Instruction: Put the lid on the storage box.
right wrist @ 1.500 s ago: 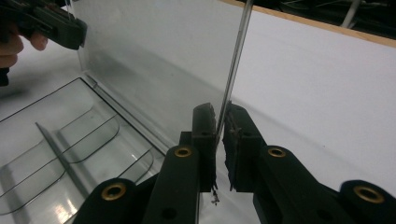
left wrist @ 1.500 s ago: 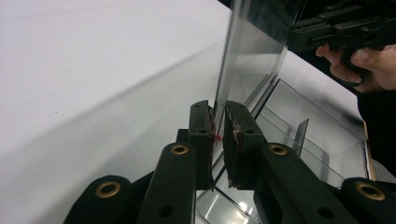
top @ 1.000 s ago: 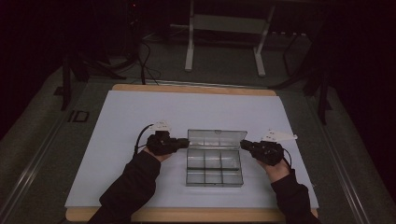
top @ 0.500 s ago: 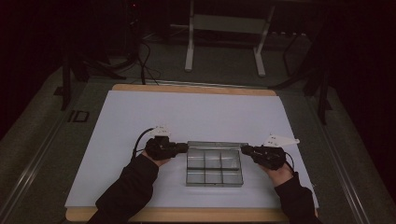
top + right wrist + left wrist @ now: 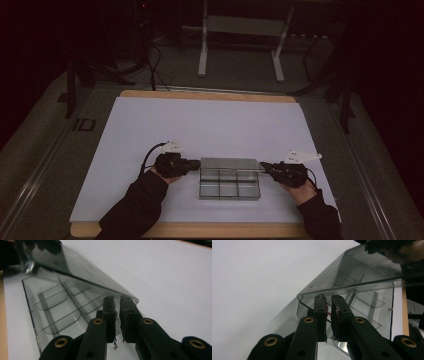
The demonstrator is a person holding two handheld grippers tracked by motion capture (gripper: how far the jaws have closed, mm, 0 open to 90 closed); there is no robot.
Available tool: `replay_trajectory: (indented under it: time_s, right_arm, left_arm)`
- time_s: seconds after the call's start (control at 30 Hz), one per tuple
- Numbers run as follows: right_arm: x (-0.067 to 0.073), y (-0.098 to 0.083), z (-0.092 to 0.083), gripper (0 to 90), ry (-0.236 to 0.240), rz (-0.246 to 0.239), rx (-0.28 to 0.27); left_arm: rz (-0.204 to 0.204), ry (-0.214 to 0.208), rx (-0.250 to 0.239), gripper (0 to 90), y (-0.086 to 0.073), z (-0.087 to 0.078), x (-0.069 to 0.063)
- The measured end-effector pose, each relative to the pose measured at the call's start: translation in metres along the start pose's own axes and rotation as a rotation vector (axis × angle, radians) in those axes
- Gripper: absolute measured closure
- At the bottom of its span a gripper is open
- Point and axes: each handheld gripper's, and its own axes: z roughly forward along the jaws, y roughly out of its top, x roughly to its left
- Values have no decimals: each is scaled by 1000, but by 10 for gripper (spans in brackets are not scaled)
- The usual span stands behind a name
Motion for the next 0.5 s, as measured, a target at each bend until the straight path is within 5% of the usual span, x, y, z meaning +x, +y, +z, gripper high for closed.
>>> replay_trajectory:
  time_s: [0.5]
  right_arm:
    - [1, -17, 6, 830, 13, 10, 56]
  left_arm:
    - [10, 3, 58, 859, -13, 6, -1]
